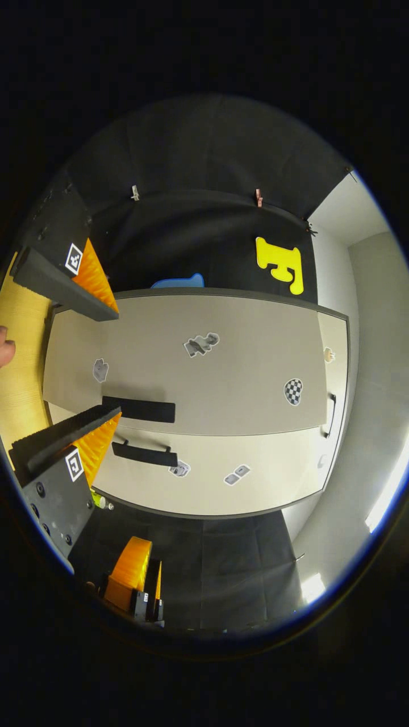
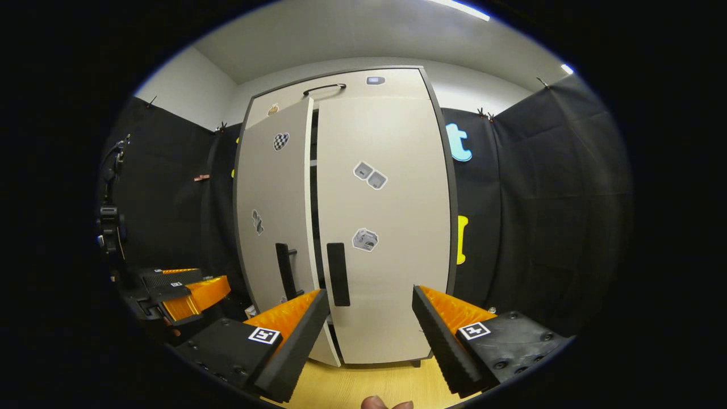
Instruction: Grab one shoe with the right hand and put it into the shoe cabinet, grab the other shoe with the left hand and put it into the shoe cabinet; then close the right door with the right hand and the left door with the left hand.
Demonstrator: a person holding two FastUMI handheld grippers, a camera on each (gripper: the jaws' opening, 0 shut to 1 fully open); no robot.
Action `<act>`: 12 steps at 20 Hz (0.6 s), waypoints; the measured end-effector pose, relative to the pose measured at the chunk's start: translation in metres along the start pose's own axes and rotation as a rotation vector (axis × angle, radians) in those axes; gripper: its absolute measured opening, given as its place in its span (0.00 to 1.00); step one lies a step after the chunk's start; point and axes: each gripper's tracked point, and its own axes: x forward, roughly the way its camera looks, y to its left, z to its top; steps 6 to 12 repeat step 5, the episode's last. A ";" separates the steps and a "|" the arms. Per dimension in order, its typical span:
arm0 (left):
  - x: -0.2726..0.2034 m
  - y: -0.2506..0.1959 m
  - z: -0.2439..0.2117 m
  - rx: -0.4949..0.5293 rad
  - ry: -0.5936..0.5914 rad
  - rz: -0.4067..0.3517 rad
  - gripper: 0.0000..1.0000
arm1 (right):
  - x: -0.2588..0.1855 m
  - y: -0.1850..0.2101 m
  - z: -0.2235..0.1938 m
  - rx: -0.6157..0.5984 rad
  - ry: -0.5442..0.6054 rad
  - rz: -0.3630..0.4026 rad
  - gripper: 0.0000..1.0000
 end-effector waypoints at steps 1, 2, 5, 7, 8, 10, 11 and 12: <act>-0.005 0.000 -0.001 0.000 0.002 -0.003 0.95 | -0.003 -0.001 0.001 -0.001 -0.003 -0.003 0.98; -0.009 0.001 -0.001 -0.002 0.002 -0.002 0.95 | -0.007 -0.003 0.001 -0.005 -0.006 -0.008 0.98; -0.020 -0.002 -0.010 -0.004 0.010 -0.016 0.95 | -0.015 -0.008 -0.009 -0.024 0.008 -0.024 0.98; -0.020 -0.002 -0.010 -0.004 0.010 -0.016 0.95 | -0.015 -0.008 -0.009 -0.024 0.008 -0.024 0.98; -0.020 -0.002 -0.010 -0.004 0.010 -0.016 0.95 | -0.015 -0.008 -0.009 -0.024 0.008 -0.024 0.98; -0.020 -0.002 -0.010 -0.004 0.010 -0.016 0.95 | -0.015 -0.008 -0.009 -0.024 0.008 -0.024 0.98; -0.020 -0.002 -0.010 -0.004 0.010 -0.016 0.95 | -0.015 -0.008 -0.009 -0.024 0.008 -0.024 0.98; -0.020 -0.002 -0.010 -0.004 0.010 -0.016 0.95 | -0.015 -0.008 -0.009 -0.024 0.008 -0.024 0.98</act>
